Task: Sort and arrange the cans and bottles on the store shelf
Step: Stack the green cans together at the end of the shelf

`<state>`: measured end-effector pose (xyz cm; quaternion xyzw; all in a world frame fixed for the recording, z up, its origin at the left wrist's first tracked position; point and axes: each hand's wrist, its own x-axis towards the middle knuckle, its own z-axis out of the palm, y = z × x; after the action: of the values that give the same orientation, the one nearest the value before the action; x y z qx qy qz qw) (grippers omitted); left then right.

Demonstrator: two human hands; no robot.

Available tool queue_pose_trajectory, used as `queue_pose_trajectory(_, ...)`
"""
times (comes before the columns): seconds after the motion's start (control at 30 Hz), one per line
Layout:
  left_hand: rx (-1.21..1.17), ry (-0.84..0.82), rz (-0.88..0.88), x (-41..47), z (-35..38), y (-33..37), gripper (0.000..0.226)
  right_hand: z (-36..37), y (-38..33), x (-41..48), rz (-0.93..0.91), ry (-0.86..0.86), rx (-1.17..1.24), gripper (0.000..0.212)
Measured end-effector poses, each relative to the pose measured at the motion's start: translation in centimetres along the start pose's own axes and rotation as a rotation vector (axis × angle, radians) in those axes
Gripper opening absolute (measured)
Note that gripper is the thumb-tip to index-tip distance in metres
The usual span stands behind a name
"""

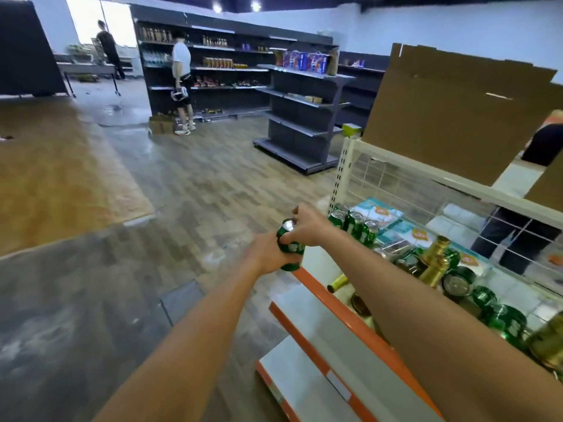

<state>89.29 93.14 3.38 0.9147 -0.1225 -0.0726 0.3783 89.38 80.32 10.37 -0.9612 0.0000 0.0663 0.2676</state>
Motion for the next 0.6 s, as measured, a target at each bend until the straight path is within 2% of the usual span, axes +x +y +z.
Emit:
queue_pose_trajectory(0.07,-0.004,0.005,-0.004,1.3,0.3,0.2,0.031,-0.9,0.4,1.0,0.015,-0.018,0.017,0.080)
queue_pose_trajectory(0.1,-0.011,0.000,-0.009,2.1,0.7,0.1,0.034,-1.5,0.7,1.7,0.020,0.003,0.030,0.083)
queue_pose_trajectory(0.2,-0.024,0.000,-0.033,4.4,2.3,0.4,0.033,-3.7,2.6,4.0,0.053,0.181,0.174,0.069)
queue_pose_trajectory(0.3,-0.024,-0.029,-0.023,7.3,3.9,1.1,0.031,-5.6,5.3,6.7,0.109,0.265,0.200,0.038)
queue_pose_trajectory(0.6,0.016,-0.126,-0.015,18.5,8.3,1.2,0.051,-7.6,14.8,14.5,0.289,0.216,0.114,0.034)
